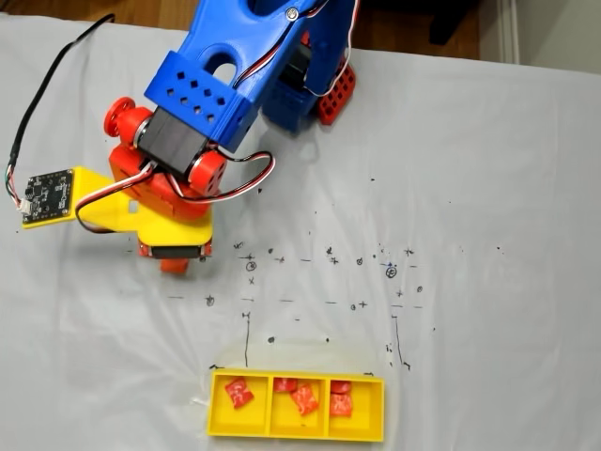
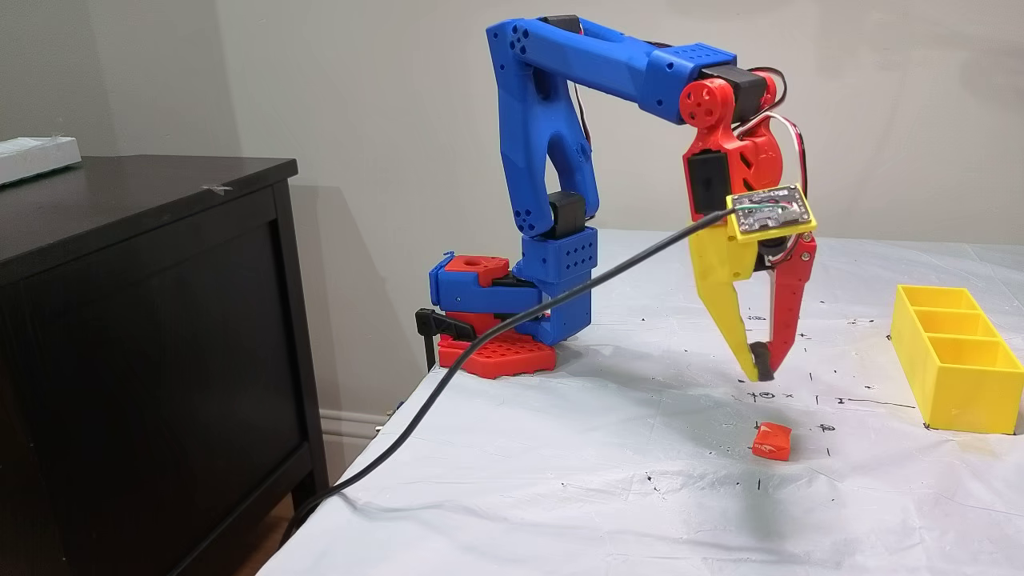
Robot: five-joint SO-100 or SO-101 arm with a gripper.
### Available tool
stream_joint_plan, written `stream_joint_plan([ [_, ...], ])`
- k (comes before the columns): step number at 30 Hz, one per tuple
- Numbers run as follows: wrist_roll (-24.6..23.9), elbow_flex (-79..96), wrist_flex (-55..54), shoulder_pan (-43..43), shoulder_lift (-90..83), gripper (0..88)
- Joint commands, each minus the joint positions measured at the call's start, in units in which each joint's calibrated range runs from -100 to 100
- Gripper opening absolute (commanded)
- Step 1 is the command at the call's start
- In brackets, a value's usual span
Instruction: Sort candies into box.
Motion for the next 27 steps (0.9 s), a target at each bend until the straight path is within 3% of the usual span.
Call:
stream_joint_plan([
  [1,-0.5,-3.7,-0.4,0.5,2.2,12.0],
  [6,-0.5,-6.8,1.0,0.9,6.1,24.1],
  [27,-1.1,-10.1,-0.8,2.0,11.8,25.4],
])
